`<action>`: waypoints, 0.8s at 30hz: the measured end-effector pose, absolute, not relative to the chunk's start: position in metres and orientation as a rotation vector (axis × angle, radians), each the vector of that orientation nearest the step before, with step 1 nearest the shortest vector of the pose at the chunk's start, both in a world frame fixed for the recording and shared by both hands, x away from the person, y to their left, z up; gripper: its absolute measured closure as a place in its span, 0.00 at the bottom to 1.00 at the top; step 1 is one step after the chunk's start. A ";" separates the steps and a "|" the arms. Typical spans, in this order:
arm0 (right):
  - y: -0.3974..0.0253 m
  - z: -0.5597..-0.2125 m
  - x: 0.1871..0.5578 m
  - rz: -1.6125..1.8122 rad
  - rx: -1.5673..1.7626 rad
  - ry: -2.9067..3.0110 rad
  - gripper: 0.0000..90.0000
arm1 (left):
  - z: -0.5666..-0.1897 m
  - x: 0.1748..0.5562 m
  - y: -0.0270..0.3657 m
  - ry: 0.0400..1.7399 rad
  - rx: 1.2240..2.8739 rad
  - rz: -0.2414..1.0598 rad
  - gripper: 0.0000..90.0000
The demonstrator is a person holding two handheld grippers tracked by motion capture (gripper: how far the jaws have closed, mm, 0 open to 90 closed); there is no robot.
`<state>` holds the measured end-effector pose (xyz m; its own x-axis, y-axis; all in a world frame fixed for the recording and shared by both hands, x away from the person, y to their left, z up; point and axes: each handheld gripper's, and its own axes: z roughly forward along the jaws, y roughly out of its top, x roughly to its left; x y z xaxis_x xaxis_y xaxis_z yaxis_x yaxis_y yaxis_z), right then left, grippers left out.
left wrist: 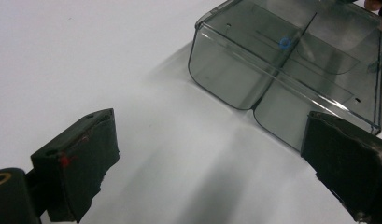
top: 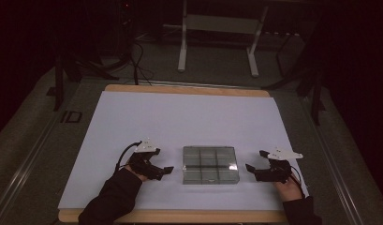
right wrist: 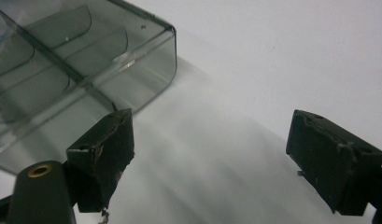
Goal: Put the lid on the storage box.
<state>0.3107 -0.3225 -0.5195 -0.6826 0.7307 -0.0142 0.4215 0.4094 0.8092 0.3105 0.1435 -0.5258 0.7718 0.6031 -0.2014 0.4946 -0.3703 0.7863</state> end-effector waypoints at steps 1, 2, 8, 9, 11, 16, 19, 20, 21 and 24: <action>-0.322 -0.520 0.311 1.166 0.991 2.304 0.17 | -0.526 0.311 0.144 0.821 2.039 0.148 0.06; -0.326 -0.521 0.308 1.153 0.989 2.306 0.17 | -0.526 0.310 0.145 0.825 2.041 0.143 0.05; -0.334 -0.524 0.306 1.138 1.017 2.302 0.17 | -0.527 0.305 0.149 0.831 2.052 0.156 0.05; -0.337 -0.525 0.304 1.127 1.028 2.298 0.17 | -0.528 0.302 0.151 0.837 2.053 0.172 0.05; -0.340 -0.526 0.303 1.125 1.039 2.293 0.17 | -0.529 0.300 0.153 0.850 2.055 0.203 0.04; -0.344 -0.528 0.300 1.118 1.049 2.285 0.17 | -0.531 0.296 0.156 0.867 2.063 0.224 0.04; -0.345 -0.531 0.299 1.101 1.057 2.290 0.17 | -0.531 0.292 0.160 0.872 2.055 0.224 0.04; -0.346 -0.532 0.298 1.099 1.062 2.289 0.17 | -0.532 0.290 0.162 0.877 2.054 0.225 0.04; -0.346 -0.533 0.297 1.099 1.062 2.288 0.17 | -0.532 0.289 0.163 0.879 2.052 0.228 0.04; -0.346 -0.532 0.294 1.098 1.063 2.279 0.17 | -0.533 0.286 0.166 0.884 2.060 0.242 0.04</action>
